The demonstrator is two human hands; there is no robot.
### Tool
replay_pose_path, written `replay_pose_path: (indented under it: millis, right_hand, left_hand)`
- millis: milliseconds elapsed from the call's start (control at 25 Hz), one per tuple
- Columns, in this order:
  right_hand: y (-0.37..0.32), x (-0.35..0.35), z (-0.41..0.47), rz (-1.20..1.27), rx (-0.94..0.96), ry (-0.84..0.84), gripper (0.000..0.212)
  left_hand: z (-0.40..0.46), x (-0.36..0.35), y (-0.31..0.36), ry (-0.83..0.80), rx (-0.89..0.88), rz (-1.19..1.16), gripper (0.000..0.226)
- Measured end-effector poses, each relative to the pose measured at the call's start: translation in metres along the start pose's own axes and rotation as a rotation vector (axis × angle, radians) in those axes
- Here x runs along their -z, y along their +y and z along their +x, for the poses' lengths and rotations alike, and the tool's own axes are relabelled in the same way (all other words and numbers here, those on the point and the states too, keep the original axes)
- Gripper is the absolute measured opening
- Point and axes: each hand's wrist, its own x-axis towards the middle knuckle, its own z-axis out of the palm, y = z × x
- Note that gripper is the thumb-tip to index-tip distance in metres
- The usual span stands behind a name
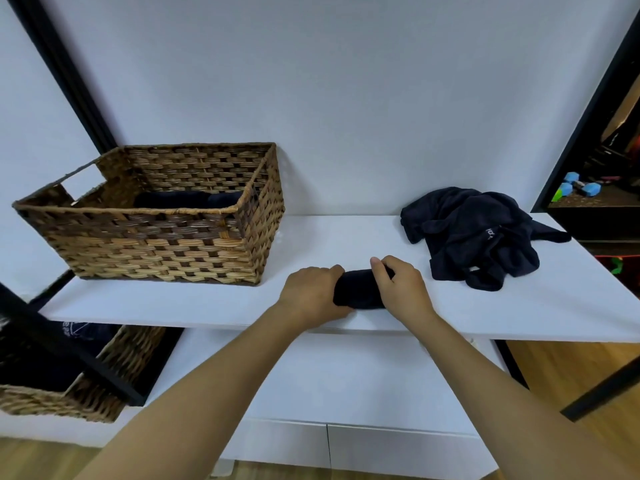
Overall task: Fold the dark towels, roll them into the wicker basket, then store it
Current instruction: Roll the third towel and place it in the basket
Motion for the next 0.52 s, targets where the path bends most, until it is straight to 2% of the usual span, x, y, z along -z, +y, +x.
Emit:
replay_pose_path:
  millis: [80, 120, 200, 240, 320, 400, 440, 520]
  right_hand:
    - [-0.007, -0.006, -0.002, 0.066, -0.038, 0.03, 0.029]
    - [-0.011, -0.009, -0.004, 0.048, -0.039, 0.103, 0.023]
    - [-0.025, -0.011, -0.011, -0.016, 0.003, 0.306, 0.037]
    - [-0.031, -0.011, -0.013, 0.006, 0.031, 0.332, 0.037]
    - [-0.048, -0.013, -0.023, 0.185, -0.009, 0.145, 0.029]
    - [-0.064, -0.017, -0.03, 0.369, -0.152, -0.081, 0.036]
    - [-0.07, -0.018, -0.032, 0.42, -0.197, -0.122, 0.039]
    - [-0.079, -0.017, -0.032, 0.465, -0.171, -0.142, 0.035]
  left_hand:
    - [-0.005, 0.0, 0.005, 0.029, 0.078, 0.004, 0.05]
    - [-0.007, 0.002, 0.008, 0.035, 0.129, -0.022, 0.05]
    - [-0.008, 0.007, 0.008, 0.051, 0.278, -0.207, 0.044]
    - [-0.008, 0.01, 0.007, 0.072, 0.357, -0.34, 0.041]
    - [-0.009, 0.016, 0.003, 0.132, 0.457, -0.492, 0.041]
    - [-0.014, 0.019, 0.003, 0.165, 0.49, -0.506, 0.045]
    - [-0.016, 0.019, 0.004, 0.173, 0.49, -0.541, 0.046]
    - [-0.018, 0.02, 0.008, 0.161, 0.456, -0.711, 0.049]
